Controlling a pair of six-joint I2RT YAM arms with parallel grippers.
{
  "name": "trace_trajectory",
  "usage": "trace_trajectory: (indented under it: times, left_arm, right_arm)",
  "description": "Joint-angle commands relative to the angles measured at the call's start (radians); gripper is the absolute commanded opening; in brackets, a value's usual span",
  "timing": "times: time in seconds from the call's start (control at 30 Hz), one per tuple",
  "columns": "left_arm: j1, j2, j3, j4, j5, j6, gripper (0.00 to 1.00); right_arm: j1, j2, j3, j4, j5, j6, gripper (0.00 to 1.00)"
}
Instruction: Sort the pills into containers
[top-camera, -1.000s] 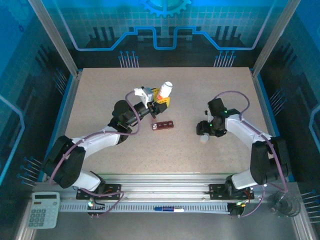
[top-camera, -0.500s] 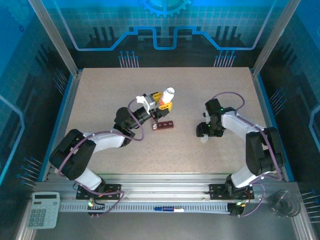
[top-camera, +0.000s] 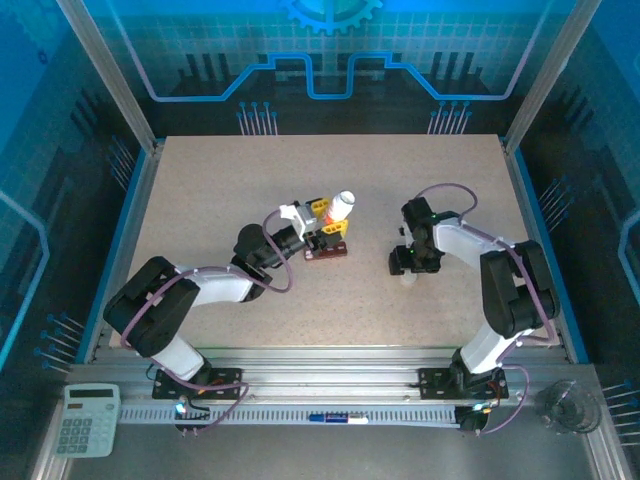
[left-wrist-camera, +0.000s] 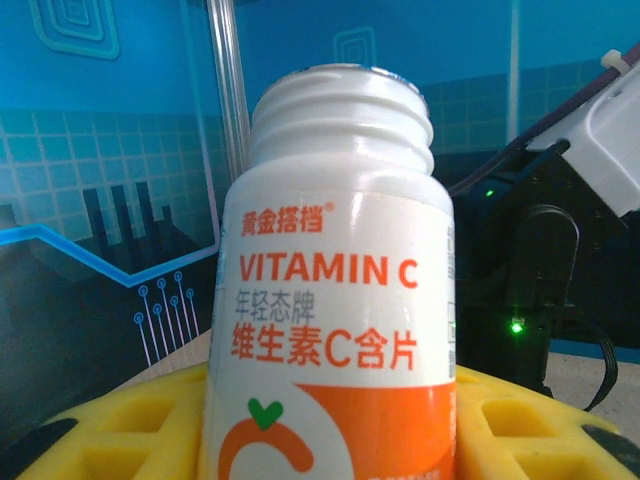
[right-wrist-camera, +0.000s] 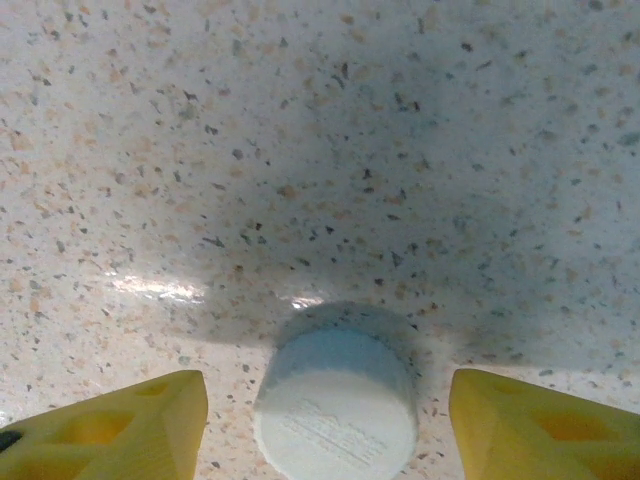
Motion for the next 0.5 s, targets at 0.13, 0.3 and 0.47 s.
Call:
trace_trajectory:
  times: [0.13,0.3,0.47]
  left_arm:
    - [-0.015,0.017,-0.016,0.055,-0.018,0.023,0.0]
    - [-0.017,0.019,-0.017,0.055,-0.018,0.018,0.0]
    - [-0.017,0.02,-0.016,0.056,-0.02,0.009,0.0]
  right_arm:
    - [0.029,0.033,0.036,-0.043,0.031,-0.011,0.65]
    - [0.03,0.04,0.036,-0.051,0.031,-0.011,0.65]
    - [0.03,0.045,0.034,-0.054,0.023,-0.011,0.64]
